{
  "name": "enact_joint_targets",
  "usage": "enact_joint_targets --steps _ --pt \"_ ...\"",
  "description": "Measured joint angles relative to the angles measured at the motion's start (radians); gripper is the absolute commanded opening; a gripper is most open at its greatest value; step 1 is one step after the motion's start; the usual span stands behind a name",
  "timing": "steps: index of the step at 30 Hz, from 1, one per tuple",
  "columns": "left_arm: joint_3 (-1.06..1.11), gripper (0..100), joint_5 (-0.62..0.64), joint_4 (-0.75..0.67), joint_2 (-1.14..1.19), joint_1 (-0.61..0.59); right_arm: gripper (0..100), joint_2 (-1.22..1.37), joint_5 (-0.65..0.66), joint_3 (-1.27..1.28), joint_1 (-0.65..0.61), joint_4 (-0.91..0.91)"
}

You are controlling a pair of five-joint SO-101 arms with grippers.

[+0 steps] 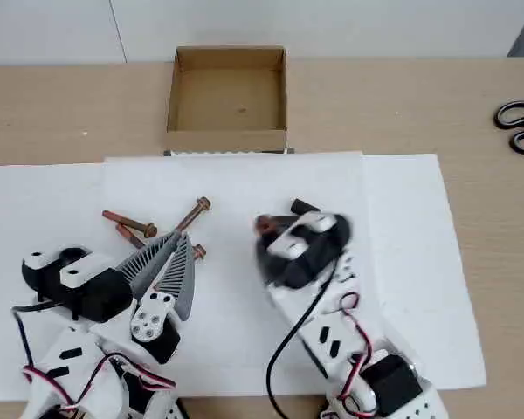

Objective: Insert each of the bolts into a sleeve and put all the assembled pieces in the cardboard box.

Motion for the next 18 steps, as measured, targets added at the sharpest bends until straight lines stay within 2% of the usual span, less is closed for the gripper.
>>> enact_joint_targets --steps 3,8,13,18 --pt "0.052 1 0.000 0.000 -0.002 -0.054 0.4 0.002 -0.044 -0.025 0.068 0.104" --pt "0.226 1 -0.078 0.000 0.000 -0.256 0.4 0.117 -0.083 -0.213 0.176 0.247" --pt "0.430 1 -0.137 -0.051 0.003 -0.371 0.4 0.405 -0.092 -0.500 0.212 0.264" --pt "0.554 1 -0.140 -0.104 0.003 -0.393 0.4 0.764 -0.127 -0.852 0.216 0.264"
